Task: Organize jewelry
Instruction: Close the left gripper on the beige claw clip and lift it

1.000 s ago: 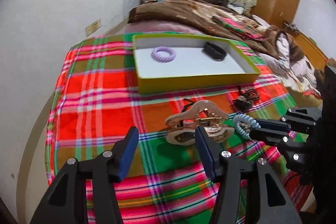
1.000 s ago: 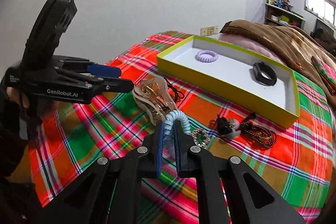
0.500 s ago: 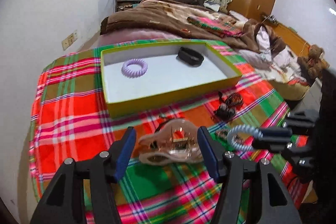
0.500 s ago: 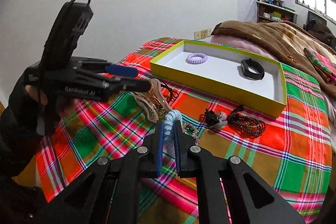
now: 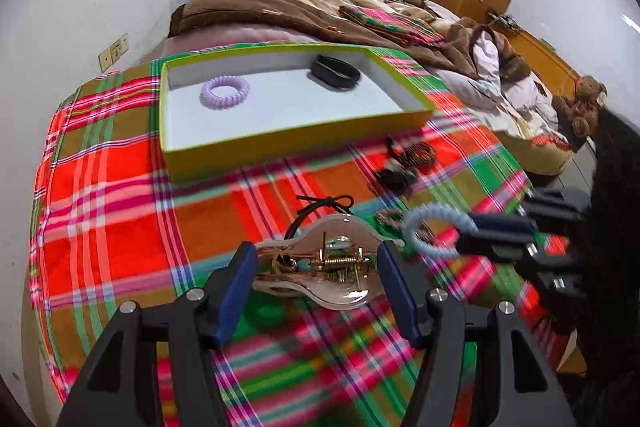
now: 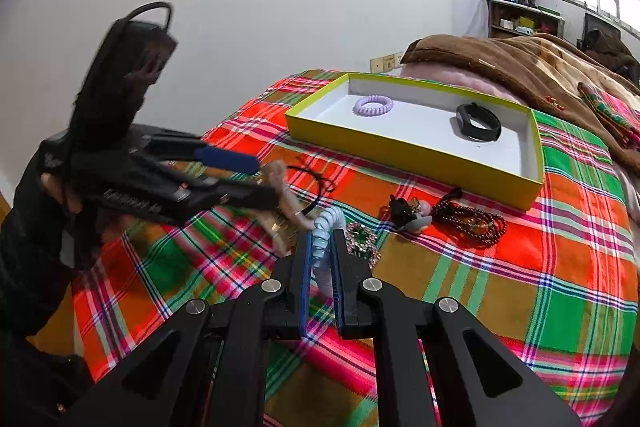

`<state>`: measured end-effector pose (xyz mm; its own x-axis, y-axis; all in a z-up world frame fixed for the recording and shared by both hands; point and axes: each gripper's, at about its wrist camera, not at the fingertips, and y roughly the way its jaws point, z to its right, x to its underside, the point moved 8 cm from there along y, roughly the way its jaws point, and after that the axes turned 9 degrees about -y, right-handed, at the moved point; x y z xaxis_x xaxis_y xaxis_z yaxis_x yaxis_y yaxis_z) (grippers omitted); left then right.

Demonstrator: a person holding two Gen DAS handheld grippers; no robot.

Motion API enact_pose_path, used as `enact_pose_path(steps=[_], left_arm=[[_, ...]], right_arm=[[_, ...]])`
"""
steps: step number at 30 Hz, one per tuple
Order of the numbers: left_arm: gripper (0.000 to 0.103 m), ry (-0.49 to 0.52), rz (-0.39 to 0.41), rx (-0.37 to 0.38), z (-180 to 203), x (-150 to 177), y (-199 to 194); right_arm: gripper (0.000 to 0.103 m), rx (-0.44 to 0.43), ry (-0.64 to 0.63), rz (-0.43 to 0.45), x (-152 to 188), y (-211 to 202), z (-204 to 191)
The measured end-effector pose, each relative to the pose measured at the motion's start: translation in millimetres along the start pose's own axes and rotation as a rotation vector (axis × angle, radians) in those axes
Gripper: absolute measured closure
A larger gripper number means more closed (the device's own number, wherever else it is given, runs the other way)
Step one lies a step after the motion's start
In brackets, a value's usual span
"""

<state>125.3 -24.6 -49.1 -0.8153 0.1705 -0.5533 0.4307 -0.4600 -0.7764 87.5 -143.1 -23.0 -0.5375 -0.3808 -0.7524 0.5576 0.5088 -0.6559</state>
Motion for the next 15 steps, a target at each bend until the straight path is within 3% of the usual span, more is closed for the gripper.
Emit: enact_pose_path(steps=[5,10,15], left_arm=[[0.039,0.017,-0.017,0.027,15.3,16.1,-6.3],[0.038,0.049,-0.059,0.104,37.7,33.1,-12.2],[0.037,0.087,-0.024,0.005,32.2,36.3,-18.4]], right_arm=[[0.094,0.005,0.014,0.013,3.6,-8.0,2.7],[0.094,0.018,0.022,0.015,10.1,-15.3,5.7],[0.094,0.027,0.043,0.021,14.9,-22.2,11.1]])
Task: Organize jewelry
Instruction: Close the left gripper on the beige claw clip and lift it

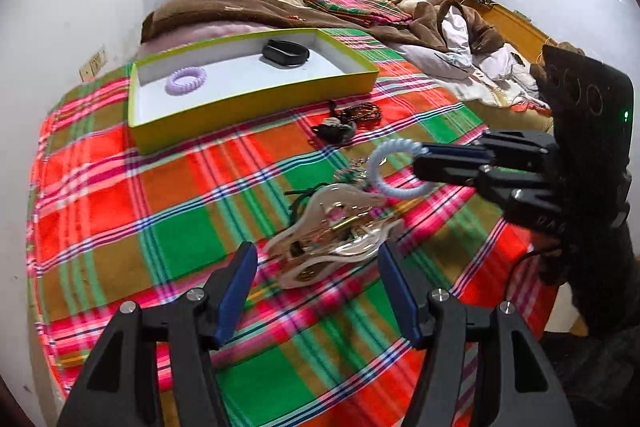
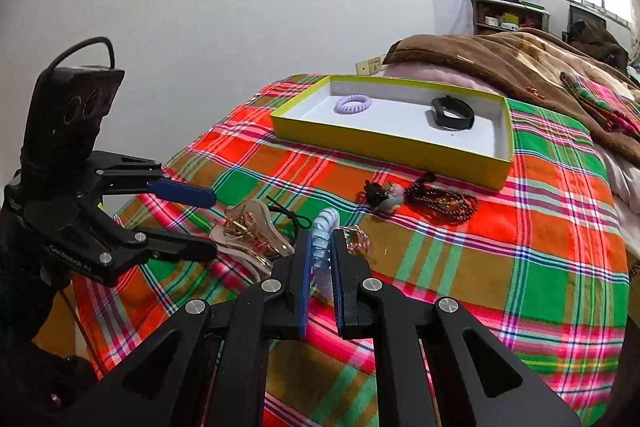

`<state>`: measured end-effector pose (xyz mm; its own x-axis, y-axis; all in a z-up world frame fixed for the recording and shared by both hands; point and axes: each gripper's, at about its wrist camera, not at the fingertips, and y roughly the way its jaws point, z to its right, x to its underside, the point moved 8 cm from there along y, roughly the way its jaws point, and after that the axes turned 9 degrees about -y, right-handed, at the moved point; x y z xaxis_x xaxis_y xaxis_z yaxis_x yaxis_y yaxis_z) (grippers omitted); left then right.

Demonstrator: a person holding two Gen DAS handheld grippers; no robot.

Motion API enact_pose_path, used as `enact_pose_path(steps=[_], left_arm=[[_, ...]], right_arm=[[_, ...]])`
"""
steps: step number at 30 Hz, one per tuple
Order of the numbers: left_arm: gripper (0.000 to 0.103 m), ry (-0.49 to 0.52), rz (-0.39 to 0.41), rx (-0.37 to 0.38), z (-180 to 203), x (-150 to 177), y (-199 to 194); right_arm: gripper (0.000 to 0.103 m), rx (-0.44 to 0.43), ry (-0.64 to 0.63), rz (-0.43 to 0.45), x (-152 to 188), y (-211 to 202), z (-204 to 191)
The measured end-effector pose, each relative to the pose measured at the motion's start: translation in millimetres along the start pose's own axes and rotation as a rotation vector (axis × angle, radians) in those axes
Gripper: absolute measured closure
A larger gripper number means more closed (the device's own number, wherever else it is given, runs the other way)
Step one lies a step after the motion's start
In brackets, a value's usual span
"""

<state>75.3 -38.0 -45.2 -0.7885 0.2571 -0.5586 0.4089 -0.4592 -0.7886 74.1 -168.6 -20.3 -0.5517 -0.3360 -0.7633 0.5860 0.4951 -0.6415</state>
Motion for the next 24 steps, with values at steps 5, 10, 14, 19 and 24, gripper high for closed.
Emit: enact_pose_path(steps=[5,10,14,19,24], left_arm=[[0.037,0.146,-0.025,-0.065,3.6,3.0,16.6],[0.037,0.174,-0.043,-0.067,7.6,1.3,31.1],[0.037,0.192,-0.052,0.026,31.5,8.1,21.4],[0.037,0.312,-0.025,0.025,53.4,12.3,9.8],[0.037,0.286,-0.007,0.001,43.4,-4.5,20.2]], right_arm=[[0.094,-0.001,-0.002,0.010,1.0,-4.9,-1.4],[0.094,0.007,0.005,0.014,3.6,-9.5,1.1],[0.094,0.019,0.011,0.019,4.3,-12.3,6.3],[0.094,0.027,0.030,0.021,6.9,-13.9,14.4],[0.094,0.030,0.040,0.020,10.7,-16.0,17.8]])
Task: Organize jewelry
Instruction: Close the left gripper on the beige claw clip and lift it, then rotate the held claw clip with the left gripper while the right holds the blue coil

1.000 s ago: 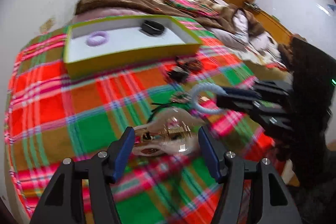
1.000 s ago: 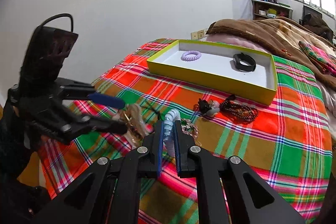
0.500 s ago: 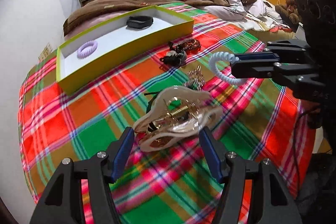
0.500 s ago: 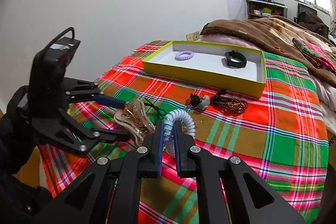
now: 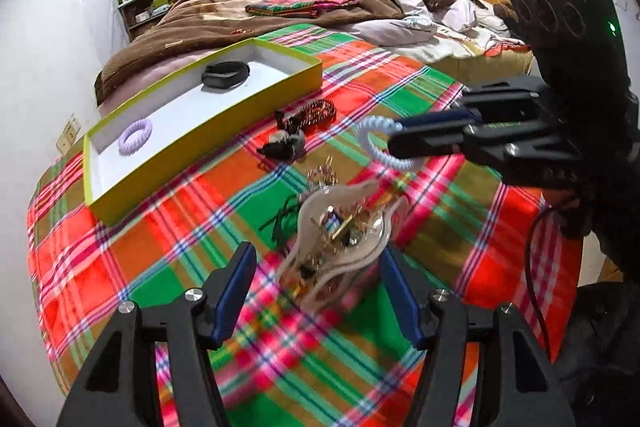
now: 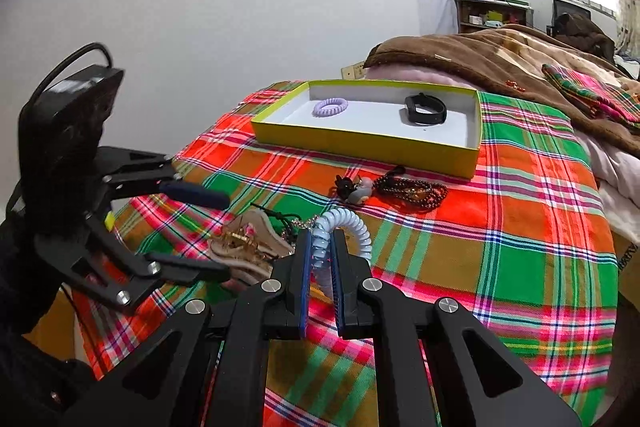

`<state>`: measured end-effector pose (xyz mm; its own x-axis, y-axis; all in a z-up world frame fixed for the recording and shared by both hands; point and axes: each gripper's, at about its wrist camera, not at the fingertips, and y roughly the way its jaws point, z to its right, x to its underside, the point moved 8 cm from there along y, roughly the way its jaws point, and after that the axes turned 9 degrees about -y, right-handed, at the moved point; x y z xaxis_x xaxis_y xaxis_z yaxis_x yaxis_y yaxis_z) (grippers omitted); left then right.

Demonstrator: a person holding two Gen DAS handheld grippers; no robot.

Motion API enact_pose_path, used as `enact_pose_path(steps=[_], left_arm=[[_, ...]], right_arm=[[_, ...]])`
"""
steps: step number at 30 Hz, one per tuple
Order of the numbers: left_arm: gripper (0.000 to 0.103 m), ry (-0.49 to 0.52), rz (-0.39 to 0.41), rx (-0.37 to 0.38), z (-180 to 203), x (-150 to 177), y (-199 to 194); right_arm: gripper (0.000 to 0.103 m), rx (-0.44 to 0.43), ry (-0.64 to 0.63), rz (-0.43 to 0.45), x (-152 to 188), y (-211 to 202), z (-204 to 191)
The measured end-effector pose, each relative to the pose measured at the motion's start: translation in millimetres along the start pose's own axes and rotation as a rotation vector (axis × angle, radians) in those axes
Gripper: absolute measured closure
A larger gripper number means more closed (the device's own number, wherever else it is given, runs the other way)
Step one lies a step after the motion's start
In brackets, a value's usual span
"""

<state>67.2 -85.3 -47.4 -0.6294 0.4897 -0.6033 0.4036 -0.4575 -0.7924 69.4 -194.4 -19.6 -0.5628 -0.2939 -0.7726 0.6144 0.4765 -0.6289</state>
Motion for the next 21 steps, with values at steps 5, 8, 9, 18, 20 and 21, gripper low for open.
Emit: enact_pose_path(steps=[5,8,9,18,20,21], left_arm=[[0.038,0.120,-0.047,-0.028,15.4,1.9,15.4],[0.049,0.108,-0.035,0.013,20.4,-1.4,10.7],[0.054,0.087,-0.024,0.028,19.5,-3.7,7.6],[0.054,-0.113,0.018,0.108,3.6,-6.9,-3.0],[0.054,-0.188,0.040,0.157,-5.0,-7.8,-8.3],[0.054,-0.236,0.049,0.177,-11.6,-8.0,-10.6]], right_arm=[[0.094,0.002,0.008,-0.005,2.5,-0.2,2.6],[0.094,0.003,0.018,-0.003,3.0,-0.2,5.2],[0.094,0.003,0.019,-0.003,3.4,-0.3,5.6],[0.094,0.004,0.022,-0.006,4.9,-0.4,7.4],[0.094,0.006,0.026,-0.002,4.0,-1.0,8.7],[0.094,0.005,0.029,-0.002,3.8,-1.1,9.1]])
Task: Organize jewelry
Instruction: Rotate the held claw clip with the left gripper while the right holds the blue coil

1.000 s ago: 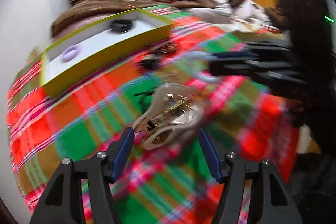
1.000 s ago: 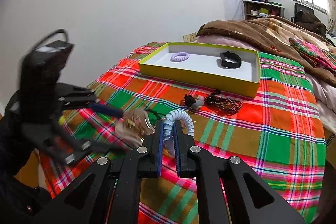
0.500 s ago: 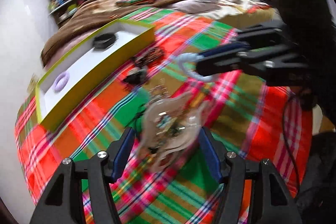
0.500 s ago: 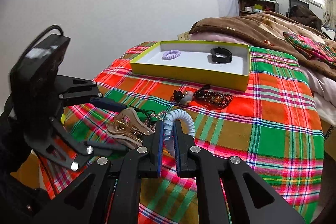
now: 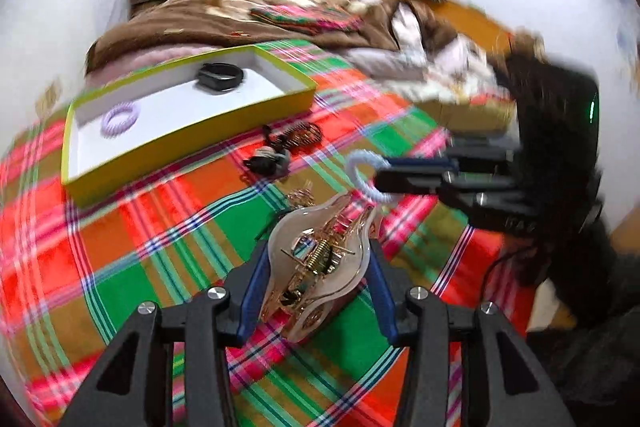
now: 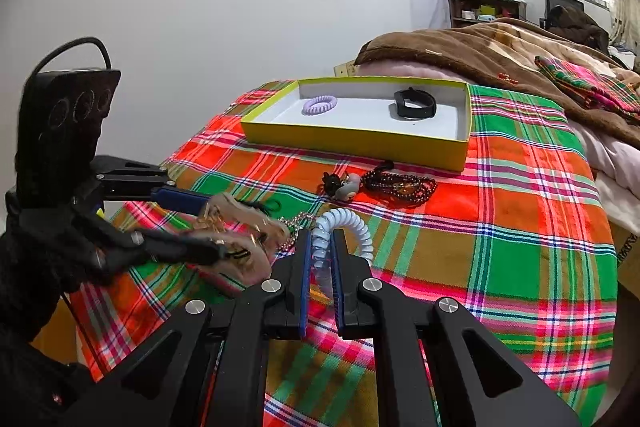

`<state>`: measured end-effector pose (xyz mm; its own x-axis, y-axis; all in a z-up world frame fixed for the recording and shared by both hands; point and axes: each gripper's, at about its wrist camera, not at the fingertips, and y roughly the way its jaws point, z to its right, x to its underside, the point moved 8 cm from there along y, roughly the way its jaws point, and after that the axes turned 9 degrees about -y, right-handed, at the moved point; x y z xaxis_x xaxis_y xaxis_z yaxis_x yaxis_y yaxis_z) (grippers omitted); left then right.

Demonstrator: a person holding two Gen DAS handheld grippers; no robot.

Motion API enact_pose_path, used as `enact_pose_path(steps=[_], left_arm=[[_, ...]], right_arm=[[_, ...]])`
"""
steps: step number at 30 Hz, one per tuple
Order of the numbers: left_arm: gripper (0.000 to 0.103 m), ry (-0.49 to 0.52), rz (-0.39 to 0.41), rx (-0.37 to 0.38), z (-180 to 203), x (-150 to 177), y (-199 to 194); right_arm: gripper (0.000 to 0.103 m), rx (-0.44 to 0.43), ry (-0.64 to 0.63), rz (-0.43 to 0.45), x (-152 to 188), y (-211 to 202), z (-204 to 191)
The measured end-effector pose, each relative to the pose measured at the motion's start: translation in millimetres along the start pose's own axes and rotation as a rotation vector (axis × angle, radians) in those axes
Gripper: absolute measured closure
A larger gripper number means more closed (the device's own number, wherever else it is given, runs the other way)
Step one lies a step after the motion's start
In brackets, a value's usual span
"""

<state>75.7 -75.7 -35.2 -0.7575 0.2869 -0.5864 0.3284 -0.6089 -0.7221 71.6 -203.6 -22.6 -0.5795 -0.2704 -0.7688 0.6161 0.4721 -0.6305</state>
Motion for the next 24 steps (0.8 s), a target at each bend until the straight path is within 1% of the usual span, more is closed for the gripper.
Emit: enact_pose_path(steps=[4,6,8,9,11,13,15,16,17,19,20,21,22,23,24], left_arm=[[0.054,-0.211,0.051,0.120,-24.6,-7.6,-15.7],[0.054,-0.292,0.074,0.176,-33.4,-10.9,-22.8],[0.054,-0.371,0.076,0.234,-41.9,-13.3,-25.5],[0.054,-0.413,0.075,0.251,-46.7,-13.6,-26.3],[0.054,-0.476,0.070,0.281,-52.3,-14.1,-26.4],[0.054,-0.532,0.075,0.332,-54.9,-13.5,-28.7],[0.054,-0.590,0.096,0.405,-56.8,-14.8,-31.3],[0.054,-0.631,0.092,0.432,-59.8,-13.6,-29.8],[0.054,-0.691,0.066,0.431,-65.1,-10.1,-22.0],[0.054,-0.773,0.054,0.423,-73.0,-4.1,-11.2],[0.054,-0.798,0.044,0.400,-75.7,-1.2,-7.8],[0.054,-0.782,0.066,0.412,-74.6,-2.9,-10.9],[0.054,-0.782,0.110,0.450,-75.4,-5.2,-15.6],[0.054,-0.819,0.142,0.484,-81.1,-5.6,-18.3],[0.054,-0.861,0.140,0.501,-87.4,-4.6,-16.8]], right_arm=[[0.094,-0.002,-0.009,-0.003,-2.6,2.2,-3.5],[0.094,-0.005,-0.017,-0.003,-5.0,3.4,-6.9],[0.094,-0.007,-0.021,-0.003,-6.9,4.8,-9.5],[0.094,-0.009,-0.023,-0.001,-7.8,5.0,-11.0],[0.094,-0.010,-0.029,-0.001,-9.5,5.9,-13.6],[0.094,-0.009,-0.032,-0.002,-10.6,6.7,-14.9],[0.094,-0.008,-0.029,-0.002,-11.3,6.9,-14.6],[0.094,-0.007,-0.028,-0.005,-11.6,7.6,-14.2],[0.094,-0.003,-0.028,-0.005,-11.8,8.5,-13.6],[0.094,-0.004,-0.022,-0.004,-12.5,9.2,-13.5],[0.094,-0.002,-0.023,-0.004,-13.0,9.5,-13.9],[0.094,0.001,-0.028,-0.004,-12.9,8.8,-14.5],[0.094,0.000,-0.031,-0.003,-12.5,7.7,-14.4],[0.094,0.000,-0.031,-0.002,-12.4,7.2,-14.0],[0.094,0.001,-0.029,-0.001,-12.0,6.8,-13.0]])
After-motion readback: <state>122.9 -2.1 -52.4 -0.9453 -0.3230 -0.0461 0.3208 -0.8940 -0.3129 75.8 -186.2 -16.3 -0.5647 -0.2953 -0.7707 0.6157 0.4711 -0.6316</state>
